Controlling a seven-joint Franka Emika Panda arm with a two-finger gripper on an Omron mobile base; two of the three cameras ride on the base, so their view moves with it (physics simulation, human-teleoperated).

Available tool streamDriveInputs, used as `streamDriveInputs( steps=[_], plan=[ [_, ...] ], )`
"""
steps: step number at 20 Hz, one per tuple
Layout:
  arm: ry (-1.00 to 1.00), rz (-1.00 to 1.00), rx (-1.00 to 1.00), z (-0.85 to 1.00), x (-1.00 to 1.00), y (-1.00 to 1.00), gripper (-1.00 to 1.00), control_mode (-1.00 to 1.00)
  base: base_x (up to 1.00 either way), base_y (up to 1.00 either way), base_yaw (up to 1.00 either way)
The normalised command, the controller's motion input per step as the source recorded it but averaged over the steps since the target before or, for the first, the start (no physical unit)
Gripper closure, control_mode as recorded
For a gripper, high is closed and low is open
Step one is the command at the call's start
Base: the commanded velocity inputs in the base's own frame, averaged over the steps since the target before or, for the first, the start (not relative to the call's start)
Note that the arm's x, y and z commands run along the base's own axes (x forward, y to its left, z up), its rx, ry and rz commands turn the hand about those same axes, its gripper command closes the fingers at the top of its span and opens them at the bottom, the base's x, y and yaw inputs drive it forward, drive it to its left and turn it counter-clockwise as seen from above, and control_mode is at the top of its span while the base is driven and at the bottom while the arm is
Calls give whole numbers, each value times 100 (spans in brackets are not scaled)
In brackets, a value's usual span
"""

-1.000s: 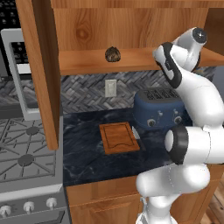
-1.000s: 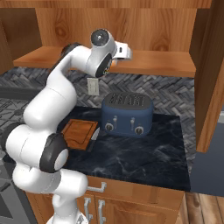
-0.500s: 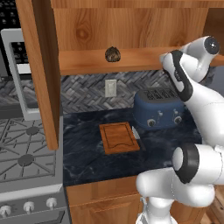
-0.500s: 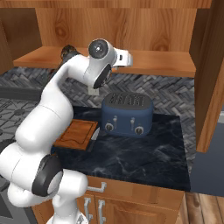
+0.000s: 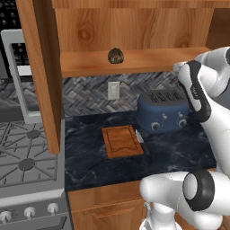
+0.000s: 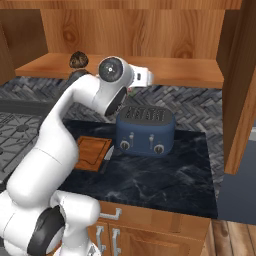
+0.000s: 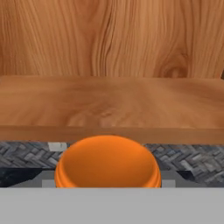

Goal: Pick the bread, place it on the cutting board, pick the jam, place it on the counter, and close the cabinet.

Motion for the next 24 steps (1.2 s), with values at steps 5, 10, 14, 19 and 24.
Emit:
streamDriveInputs(
  steps=[5,10,14,19,24],
  plan=[
    [0,0,0,-12,-58,-13,100,-100,0,0,0],
    [0,0,0,-33,-49,-7,100,-100,0,0,0],
    [0,0,0,-38,-38,-4,100,-100,0,0,0],
    [0,0,0,-35,-24,-2,100,-100,0,0,0],
    [0,0,0,-29,-6,-1,100,-100,0,0,0]
  ],
)
